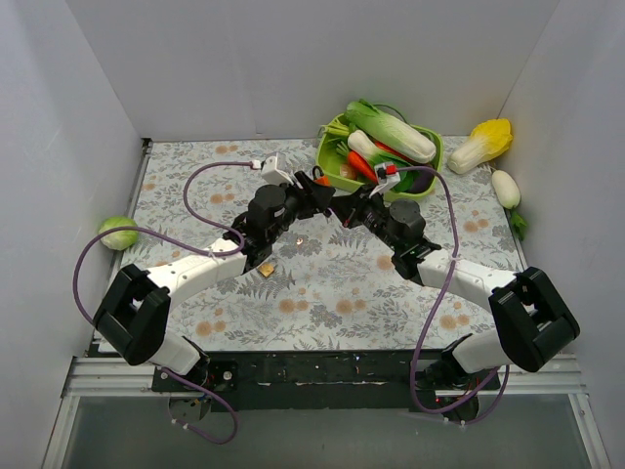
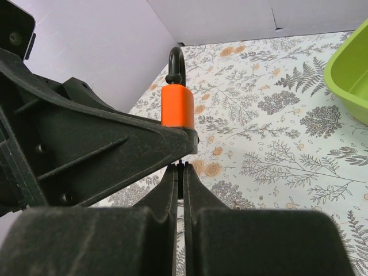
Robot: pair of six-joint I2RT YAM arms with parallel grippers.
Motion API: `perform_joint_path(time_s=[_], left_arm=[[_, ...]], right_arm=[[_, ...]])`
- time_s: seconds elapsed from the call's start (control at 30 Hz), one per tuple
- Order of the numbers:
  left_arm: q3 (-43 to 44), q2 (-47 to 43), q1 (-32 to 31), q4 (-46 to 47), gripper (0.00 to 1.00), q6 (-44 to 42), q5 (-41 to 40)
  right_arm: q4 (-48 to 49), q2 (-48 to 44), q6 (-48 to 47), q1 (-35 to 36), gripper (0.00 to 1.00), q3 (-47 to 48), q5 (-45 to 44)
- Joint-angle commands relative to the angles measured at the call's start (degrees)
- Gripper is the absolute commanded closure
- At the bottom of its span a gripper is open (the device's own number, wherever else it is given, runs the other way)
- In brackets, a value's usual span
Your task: Unlock with the key
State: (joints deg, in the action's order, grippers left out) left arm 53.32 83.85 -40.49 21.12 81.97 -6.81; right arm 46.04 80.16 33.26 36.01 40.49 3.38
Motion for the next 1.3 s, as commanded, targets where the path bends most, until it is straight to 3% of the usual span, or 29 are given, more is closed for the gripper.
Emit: perform_joint_path(time_s=[0.0,0.3,0.8,1.27], left_arm=[[-0.7,0.3,-4.5,-7.5,1.00,0.7,9.4],[1.9,-1.4,-4.2,-12.2,1.00,-2.0,2.1],[3.7,1.4,-1.3,-15.3,1.00,-2.8,-0.5],[4.4,4.8,1.6,-17.1,1.00,-3.0,-2.4]], right_arm=[[15.6,-1.5,-1.9,-3.3,0.99,3.8,-12.9],[0.6,-1.6,-1.4,-1.7,0.99,5.0,-13.0],[-11.2,-1.1,1.4,1.2,0.98,1.5,-11.4],[-13.0,-1.2,2.5,2.3,0.77,-2.8,-8.1]])
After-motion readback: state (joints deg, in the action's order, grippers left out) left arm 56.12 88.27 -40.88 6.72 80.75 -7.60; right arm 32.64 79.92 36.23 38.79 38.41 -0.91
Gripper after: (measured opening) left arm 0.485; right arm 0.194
